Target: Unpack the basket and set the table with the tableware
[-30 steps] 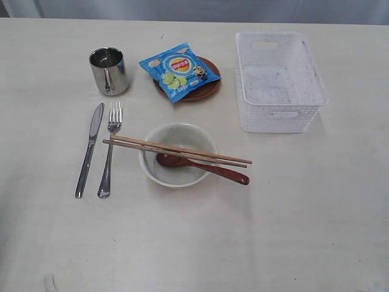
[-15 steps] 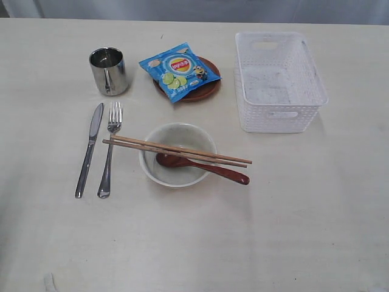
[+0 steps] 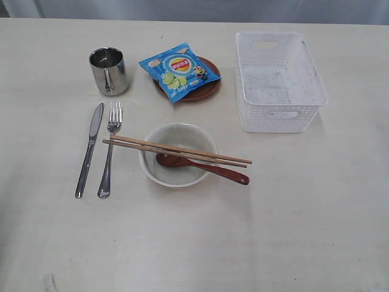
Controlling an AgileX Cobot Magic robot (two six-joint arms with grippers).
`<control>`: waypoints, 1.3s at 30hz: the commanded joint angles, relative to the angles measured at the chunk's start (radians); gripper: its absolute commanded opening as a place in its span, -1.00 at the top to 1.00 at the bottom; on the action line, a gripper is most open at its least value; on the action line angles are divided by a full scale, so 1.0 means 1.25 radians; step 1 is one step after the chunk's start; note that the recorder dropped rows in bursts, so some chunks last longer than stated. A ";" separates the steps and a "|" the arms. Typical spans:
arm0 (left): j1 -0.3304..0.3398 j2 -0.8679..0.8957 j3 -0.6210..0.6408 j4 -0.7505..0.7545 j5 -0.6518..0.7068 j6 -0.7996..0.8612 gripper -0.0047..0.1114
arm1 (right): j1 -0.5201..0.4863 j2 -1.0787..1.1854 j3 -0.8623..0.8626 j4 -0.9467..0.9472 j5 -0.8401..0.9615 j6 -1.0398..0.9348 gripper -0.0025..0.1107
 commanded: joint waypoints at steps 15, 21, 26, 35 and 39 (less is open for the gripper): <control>-0.004 -0.002 0.002 0.004 0.000 -0.002 0.92 | -0.003 -0.208 0.129 0.003 0.067 -0.079 0.96; -0.004 -0.002 0.002 0.004 0.000 -0.002 0.92 | -0.003 -0.208 0.129 -0.149 0.098 0.041 0.96; -0.004 -0.002 0.002 0.004 0.000 -0.002 0.92 | -0.003 -0.212 0.161 -0.226 0.078 0.142 0.96; -0.004 -0.002 0.002 0.004 0.000 -0.002 0.92 | -0.003 -0.235 0.171 -0.205 0.156 0.103 0.96; -0.004 -0.002 0.002 0.004 0.000 -0.002 0.92 | -0.003 -0.235 0.171 -0.205 0.240 0.098 0.96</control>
